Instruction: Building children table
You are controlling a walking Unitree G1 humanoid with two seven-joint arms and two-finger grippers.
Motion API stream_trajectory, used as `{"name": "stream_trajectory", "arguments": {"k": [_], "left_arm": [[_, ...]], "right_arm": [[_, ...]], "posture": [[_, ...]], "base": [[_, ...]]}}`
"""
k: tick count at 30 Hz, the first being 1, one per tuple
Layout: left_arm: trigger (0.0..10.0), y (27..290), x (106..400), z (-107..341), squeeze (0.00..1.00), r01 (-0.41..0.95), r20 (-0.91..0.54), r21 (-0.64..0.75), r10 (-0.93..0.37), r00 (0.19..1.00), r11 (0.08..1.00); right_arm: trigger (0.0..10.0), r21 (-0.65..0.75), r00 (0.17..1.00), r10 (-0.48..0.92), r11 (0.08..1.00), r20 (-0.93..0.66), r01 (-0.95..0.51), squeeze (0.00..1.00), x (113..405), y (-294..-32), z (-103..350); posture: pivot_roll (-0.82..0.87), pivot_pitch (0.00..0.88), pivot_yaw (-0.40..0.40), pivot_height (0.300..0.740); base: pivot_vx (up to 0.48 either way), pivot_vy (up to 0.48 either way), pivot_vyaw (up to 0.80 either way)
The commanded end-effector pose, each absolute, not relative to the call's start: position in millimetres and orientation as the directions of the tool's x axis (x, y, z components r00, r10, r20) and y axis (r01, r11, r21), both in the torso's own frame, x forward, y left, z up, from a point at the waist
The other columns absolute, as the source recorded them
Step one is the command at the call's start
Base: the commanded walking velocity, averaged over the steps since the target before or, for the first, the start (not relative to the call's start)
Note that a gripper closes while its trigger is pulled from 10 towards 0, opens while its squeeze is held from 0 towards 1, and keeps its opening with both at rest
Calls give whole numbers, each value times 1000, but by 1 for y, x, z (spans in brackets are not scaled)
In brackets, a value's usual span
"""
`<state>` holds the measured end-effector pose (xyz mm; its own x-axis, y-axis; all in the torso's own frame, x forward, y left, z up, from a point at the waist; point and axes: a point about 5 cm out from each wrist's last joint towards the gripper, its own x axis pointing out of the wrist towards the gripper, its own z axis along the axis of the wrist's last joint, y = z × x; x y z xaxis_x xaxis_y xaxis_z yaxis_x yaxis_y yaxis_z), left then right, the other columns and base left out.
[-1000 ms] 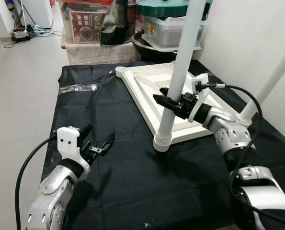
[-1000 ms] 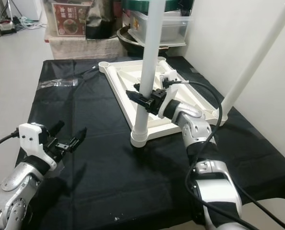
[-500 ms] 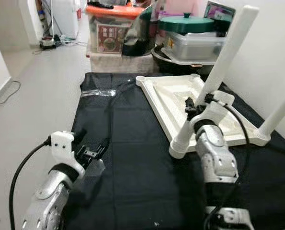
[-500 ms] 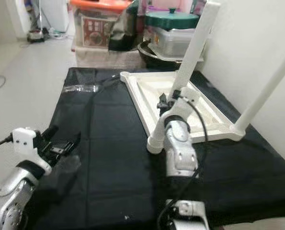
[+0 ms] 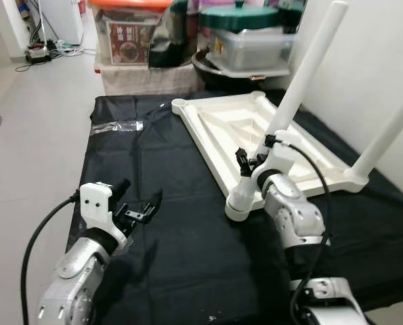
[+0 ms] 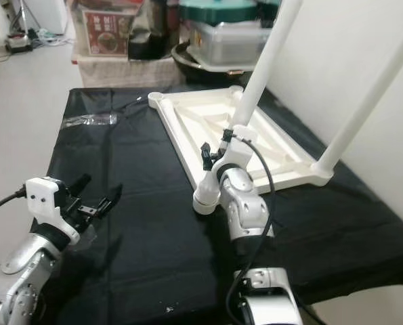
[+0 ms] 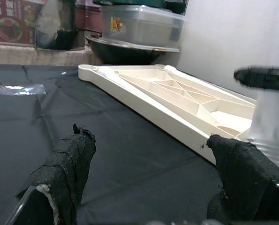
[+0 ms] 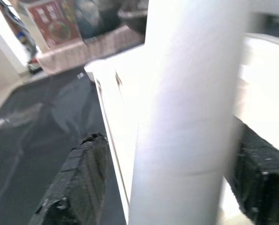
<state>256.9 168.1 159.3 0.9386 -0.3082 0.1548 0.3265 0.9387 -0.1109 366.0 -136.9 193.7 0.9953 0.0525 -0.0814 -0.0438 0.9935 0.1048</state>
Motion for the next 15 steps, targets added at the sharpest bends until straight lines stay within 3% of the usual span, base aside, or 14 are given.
{"name": "stream_trajectory", "arguments": {"k": [1,6,10,15], "left_arm": [[10000,166,257,160,0,333,155,-123,-313,937,935],[10000,166,257,160,0,333,156,-123,-314,937,935],[10000,166,256,160,0,334,157,-124,-314,936,934],[10000,166,257,161,0,337,156,-123,-317,935,933]], "right_arm": [[10000,87,997,70,994,-32,-67,0,371,-143,207],[10000,85,996,90,992,-16,-88,0,372,-145,211],[10000,102,981,193,975,34,-195,0,372,-145,223],[10000,33,970,223,975,-102,-221,0,373,-147,200]], "posture": [[71,0,-91,740],[70,0,-92,740],[61,0,-91,740],[66,0,-90,740]], "base": [[0,0,0],[0,0,0],[0,0,0],[0,0,0]]}}
